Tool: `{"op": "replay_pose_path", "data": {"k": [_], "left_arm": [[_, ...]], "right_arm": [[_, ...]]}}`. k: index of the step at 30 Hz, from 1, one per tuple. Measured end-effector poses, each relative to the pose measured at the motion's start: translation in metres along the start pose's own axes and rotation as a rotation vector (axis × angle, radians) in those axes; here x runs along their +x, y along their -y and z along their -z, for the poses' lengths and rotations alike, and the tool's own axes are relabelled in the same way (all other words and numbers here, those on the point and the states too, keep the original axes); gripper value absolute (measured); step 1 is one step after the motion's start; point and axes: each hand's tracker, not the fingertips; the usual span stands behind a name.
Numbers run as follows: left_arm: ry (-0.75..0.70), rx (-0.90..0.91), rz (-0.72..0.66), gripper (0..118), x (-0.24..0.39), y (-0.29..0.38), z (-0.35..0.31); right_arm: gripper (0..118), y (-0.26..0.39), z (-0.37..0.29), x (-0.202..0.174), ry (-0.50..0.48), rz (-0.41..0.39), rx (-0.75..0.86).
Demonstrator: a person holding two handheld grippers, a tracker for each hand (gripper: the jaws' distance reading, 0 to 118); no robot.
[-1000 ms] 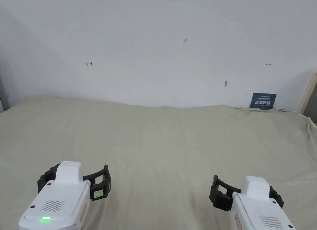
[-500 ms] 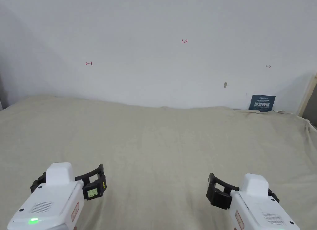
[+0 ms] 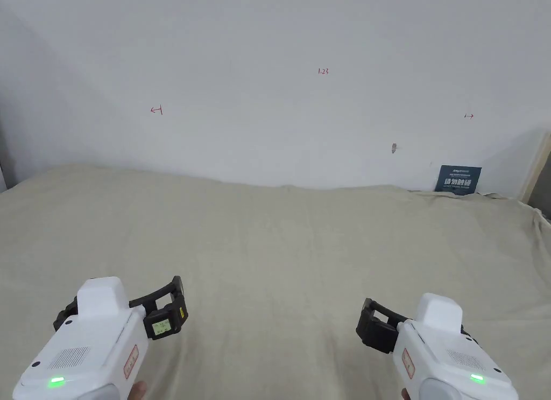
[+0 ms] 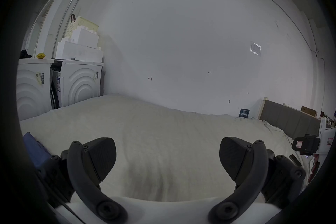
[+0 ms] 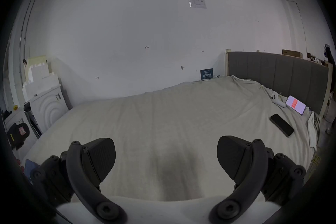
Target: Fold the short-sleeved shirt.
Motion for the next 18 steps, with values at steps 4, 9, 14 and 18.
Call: {"op": "replay_pose_path", "data": {"k": [4,9,14,18], "left_arm": [[-0.015,0.024,-0.010,118,-0.0014,-0.0017,-0.0014],[-0.025,0.016,0.028,118,-0.0018,-0.0051,-0.0013],[-0.045,0.007,0.110,118,0.0019,-0.0059,-0.0001],[-0.050,0.009,0.126,118,0.0048,-0.0085,0.0000]], "right_arm": [[113,-0.0018,0.0014,-0.0041,0.038,-0.016,-0.027],[113,-0.0036,0.0054,-0.0049,0.079,-0.006,-0.075],[113,-0.0045,0.0051,-0.0034,0.074,0.000,-0.088],[113,-0.0051,0.0058,-0.0040,0.086,-0.010,-0.085]]}}
